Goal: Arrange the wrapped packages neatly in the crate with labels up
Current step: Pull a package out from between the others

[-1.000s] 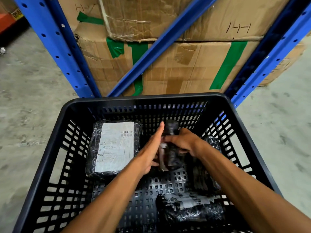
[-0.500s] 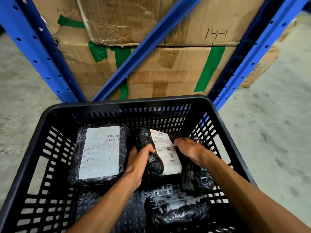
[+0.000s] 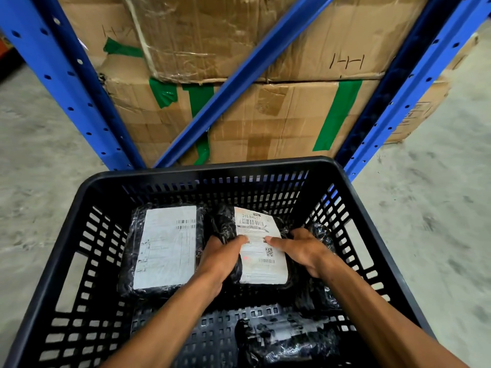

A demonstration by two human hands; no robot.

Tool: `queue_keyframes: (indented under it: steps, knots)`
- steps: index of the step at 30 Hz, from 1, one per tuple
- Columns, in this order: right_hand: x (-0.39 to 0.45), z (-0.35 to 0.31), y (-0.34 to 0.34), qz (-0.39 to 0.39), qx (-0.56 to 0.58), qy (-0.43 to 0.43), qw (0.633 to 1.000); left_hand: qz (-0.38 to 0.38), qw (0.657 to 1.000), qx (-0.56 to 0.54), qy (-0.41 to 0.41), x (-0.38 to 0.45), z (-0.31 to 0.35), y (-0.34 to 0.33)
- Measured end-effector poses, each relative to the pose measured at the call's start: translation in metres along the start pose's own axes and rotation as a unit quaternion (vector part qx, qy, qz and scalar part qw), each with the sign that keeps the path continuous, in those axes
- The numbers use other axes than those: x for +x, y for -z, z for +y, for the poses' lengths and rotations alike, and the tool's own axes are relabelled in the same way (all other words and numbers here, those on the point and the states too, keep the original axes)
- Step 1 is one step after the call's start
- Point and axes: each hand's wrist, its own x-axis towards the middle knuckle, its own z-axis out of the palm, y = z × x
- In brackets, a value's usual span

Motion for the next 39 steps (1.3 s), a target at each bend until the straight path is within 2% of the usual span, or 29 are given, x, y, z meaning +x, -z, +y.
queue_keyframes:
  steps: [8, 13, 15, 20, 23, 25, 27, 28, 30, 31, 32, 34, 36, 39]
  knots:
    - [-0.014, -0.004, 0.002, 0.017, -0.026, 0.057, 0.998, 0.014, 0.999, 0.042, -0.004, 0.018, -0.014, -0.005]
    - [0.006, 0.000, -0.006, 0.038, -0.115, 0.070, 0.990, 0.058, 0.995, 0.080, 0.012, 0.027, -0.008, -0.019]
    - [0.013, 0.005, -0.012, 0.022, -0.179, 0.088, 0.980, 0.071, 0.992, 0.100, 0.024, 0.032, -0.010, -0.025]
    - [0.019, 0.016, -0.022, -0.063, -0.305, 0.091, 0.946, 0.030, 0.983, 0.158, 0.085, 0.042, -0.036, -0.030]
    - [0.021, 0.019, -0.025, -0.068, -0.354, 0.093, 0.928, 0.034, 0.982, 0.170, 0.075, 0.043, -0.043, -0.028]
    - [0.020, 0.017, -0.023, -0.061, -0.347, 0.096, 0.931, 0.034, 0.984, 0.163, 0.060, 0.045, -0.047, -0.027]
    - [0.014, 0.008, -0.016, -0.015, -0.335, 0.129, 0.933, 0.018, 0.984, 0.168, 0.047, 0.047, -0.048, -0.028]
    - [0.011, 0.002, -0.011, 0.027, -0.355, 0.156, 0.922, 0.013, 0.984, 0.173, 0.036, 0.049, -0.048, -0.029]
    - [0.002, -0.010, 0.001, 0.112, -0.483, 0.185, 0.849, 0.000, 0.980, 0.197, 0.019, 0.047, -0.044, -0.032]
    - [-0.002, -0.014, 0.008, 0.136, -0.545, 0.175, 0.809, -0.005, 0.979, 0.202, 0.015, 0.047, -0.043, -0.033]
    - [-0.004, -0.016, 0.013, 0.142, -0.584, 0.148, 0.785, -0.008, 0.980, 0.196, 0.017, 0.046, -0.042, -0.034]
    - [-0.005, -0.012, 0.017, 0.130, -0.618, 0.101, 0.768, 0.004, 0.985, 0.172, 0.017, 0.045, -0.046, -0.033]
    - [-0.003, -0.008, 0.017, 0.133, -0.625, 0.100, 0.763, 0.021, 0.985, 0.170, 0.011, 0.044, -0.046, -0.032]
    - [0.003, -0.004, 0.015, 0.140, -0.608, 0.110, 0.774, 0.029, 0.986, 0.167, 0.008, 0.047, -0.048, -0.031]
